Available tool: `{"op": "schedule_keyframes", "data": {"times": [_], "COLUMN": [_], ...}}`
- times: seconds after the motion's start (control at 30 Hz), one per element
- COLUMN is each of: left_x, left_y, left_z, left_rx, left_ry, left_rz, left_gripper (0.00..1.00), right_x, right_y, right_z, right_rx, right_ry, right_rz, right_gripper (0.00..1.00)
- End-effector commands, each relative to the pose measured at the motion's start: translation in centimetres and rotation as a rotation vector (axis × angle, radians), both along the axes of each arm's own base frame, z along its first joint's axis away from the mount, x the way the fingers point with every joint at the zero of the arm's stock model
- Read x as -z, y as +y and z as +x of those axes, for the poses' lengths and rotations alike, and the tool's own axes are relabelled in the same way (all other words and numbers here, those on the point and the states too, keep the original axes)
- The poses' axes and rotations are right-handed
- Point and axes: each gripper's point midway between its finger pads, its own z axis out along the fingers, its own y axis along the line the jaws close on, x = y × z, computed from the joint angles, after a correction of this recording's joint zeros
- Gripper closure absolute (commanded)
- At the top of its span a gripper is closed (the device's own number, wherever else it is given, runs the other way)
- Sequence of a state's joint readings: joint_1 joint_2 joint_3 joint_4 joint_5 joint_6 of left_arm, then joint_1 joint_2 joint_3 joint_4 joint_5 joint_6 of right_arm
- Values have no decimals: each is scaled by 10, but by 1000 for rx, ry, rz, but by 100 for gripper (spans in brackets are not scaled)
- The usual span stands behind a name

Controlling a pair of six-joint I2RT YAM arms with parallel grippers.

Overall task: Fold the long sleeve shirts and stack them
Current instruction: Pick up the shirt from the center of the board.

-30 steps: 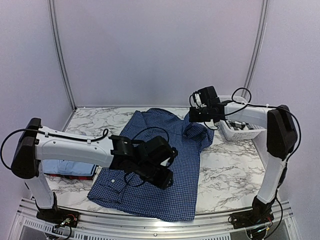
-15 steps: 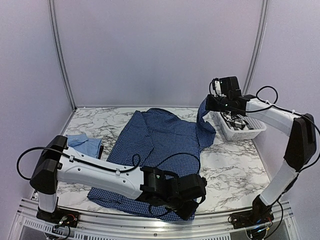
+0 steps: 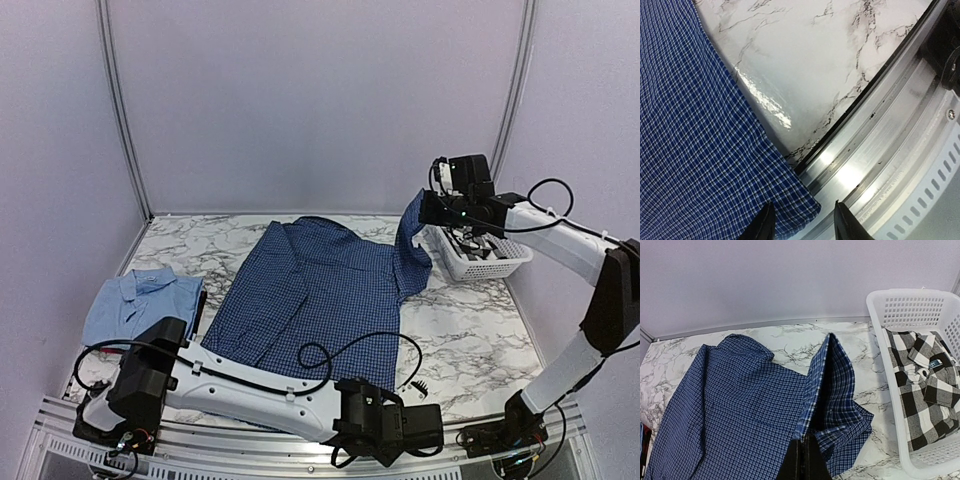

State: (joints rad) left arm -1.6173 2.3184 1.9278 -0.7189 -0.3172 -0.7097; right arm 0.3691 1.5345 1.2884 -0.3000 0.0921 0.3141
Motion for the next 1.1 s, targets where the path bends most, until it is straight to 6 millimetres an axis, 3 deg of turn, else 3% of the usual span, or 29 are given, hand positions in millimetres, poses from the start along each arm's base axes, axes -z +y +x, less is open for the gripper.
{"op": "schedule_keyframes", "data": {"times": [0.0, 0.27, 0.73, 0.9, 1.07], "left_x": [7, 6, 28, 29, 9], "left_y": [18, 9, 8, 10, 10], "left_z": [5, 0, -1, 1, 8], "left_rx": [-27, -18, -19, -31, -48], "left_ry": [-135, -178, -179, -188, -227], "left_rz": [125, 129, 167, 168, 137], "left_gripper": [59, 60, 63, 79, 97], "right_x": [-12, -15, -13, -16, -19], "right_y": [3, 4, 7, 8, 9], "right_z": [-5, -7, -10, -10, -8], "right_rx": [-9, -14, -33, -33, -37], "right_ry": [-23, -28, -22, -28, -32], "right_rz": [37, 46, 64, 67, 67], "right_gripper": [100, 100, 100, 100, 100]}}
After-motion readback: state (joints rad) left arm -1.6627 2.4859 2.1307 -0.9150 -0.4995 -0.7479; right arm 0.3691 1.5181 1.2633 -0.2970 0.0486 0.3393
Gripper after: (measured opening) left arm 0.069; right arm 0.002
